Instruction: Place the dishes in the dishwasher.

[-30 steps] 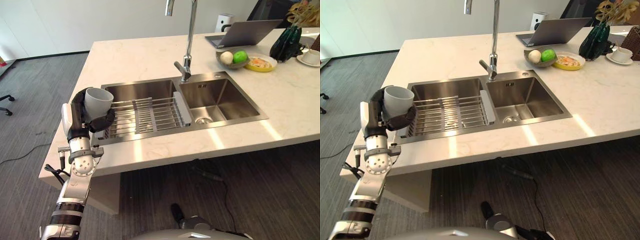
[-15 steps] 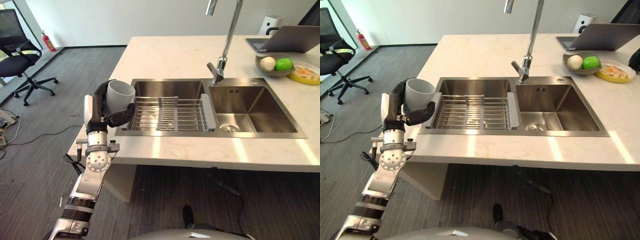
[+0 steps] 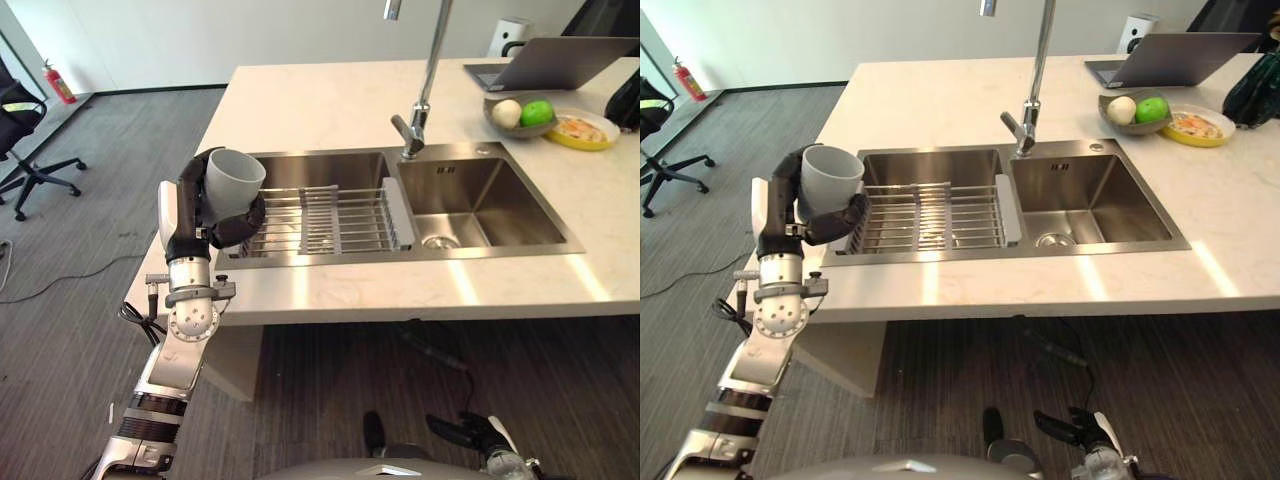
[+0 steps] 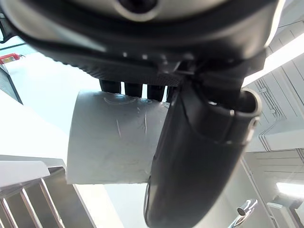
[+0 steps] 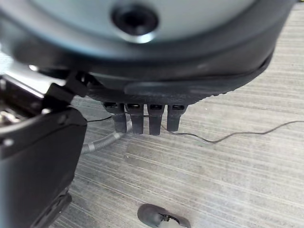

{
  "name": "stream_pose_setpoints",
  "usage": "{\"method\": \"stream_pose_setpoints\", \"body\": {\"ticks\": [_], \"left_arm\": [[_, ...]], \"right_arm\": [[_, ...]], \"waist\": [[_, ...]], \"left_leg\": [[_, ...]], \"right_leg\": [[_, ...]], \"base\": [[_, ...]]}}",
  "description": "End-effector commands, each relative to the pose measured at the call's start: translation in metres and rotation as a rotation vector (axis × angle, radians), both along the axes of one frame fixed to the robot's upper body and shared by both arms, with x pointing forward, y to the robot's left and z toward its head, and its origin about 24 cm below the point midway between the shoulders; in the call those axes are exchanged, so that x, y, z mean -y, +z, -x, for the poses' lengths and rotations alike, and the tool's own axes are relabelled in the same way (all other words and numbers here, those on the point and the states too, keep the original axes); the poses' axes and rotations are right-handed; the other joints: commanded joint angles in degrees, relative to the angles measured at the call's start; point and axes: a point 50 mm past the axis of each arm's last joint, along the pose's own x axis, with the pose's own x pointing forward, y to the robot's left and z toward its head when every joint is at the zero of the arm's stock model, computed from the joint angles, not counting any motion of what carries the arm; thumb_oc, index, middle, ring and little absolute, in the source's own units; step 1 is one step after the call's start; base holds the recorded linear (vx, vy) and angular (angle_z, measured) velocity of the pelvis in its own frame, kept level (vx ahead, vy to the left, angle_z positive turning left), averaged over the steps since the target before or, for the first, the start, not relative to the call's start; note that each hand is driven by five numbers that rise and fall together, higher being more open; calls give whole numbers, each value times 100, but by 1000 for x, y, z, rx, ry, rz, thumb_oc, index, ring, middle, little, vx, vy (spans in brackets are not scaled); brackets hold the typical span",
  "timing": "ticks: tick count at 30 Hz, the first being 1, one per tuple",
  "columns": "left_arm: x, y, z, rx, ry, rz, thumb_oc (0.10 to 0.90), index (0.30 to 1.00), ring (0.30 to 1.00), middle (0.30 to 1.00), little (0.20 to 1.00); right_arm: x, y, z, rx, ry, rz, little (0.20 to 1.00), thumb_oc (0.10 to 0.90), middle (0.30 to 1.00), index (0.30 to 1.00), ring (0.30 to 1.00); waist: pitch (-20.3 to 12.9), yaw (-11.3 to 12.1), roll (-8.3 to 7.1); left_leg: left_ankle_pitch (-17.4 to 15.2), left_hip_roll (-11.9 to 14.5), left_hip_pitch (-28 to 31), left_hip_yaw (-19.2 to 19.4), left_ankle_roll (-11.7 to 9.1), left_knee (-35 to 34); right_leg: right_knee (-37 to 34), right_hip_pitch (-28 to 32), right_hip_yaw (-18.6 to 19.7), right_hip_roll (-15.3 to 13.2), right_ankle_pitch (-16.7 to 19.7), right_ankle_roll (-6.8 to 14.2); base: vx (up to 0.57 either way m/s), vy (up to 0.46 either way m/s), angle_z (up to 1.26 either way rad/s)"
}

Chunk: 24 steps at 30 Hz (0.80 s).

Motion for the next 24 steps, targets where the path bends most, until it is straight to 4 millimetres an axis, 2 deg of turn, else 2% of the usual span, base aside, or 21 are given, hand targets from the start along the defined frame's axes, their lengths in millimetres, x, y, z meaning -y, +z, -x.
{"method": "stream_pose_setpoints", "body": {"ticks": [1, 14, 19, 21, 24], "left_arm": [[-2, 52, 6, 274, -3, -74, 400, 300, 300, 300, 300], [-18, 40, 17, 233, 60, -55, 400, 300, 300, 300, 300], [-19, 39, 21, 235, 52, -44, 400, 300, 300, 300, 300], [-19, 42, 26, 254, 47, -54, 400, 300, 300, 300, 300], [-18, 43, 27, 262, 46, -50, 400, 300, 300, 300, 300]], "right_arm": [[-10, -3, 2, -10, 61, -17, 900, 800, 900, 900, 900], [0, -2, 6, -35, 35, 0, 900, 800, 900, 900, 900], [6, 0, 2, -34, 56, 22, 900, 800, 900, 900, 900], [10, 3, -2, -28, 85, 40, 900, 800, 900, 900, 900], [12, 4, -3, -25, 91, 47, 900, 800, 900, 900, 900]], "waist": [[-316, -22, -193], [-261, 195, -122], [-136, 370, -81], [3, 540, -45], [22, 552, -22]], "left_leg": [[195, -174, -479, -475, -85, 22], [362, -128, -647, -794, -156, 22], [486, -122, -800, -977, -224, 129], [662, -153, -1106, -1180, -328, 308], [754, -178, -1250, -1271, -379, 272]], "right_leg": [[272, 695, -39, -328, -972, 480], [232, 738, -365, -307, -1034, 411], [199, 769, -572, -334, -1055, 369], [157, 732, -826, -417, -1031, 349], [138, 679, -976, -449, -1020, 352]], "base": [[0, 0, 0], [-18, -40, 11], [-25, -51, 20], [-92, -38, 33], [-109, -8, 60]]}}
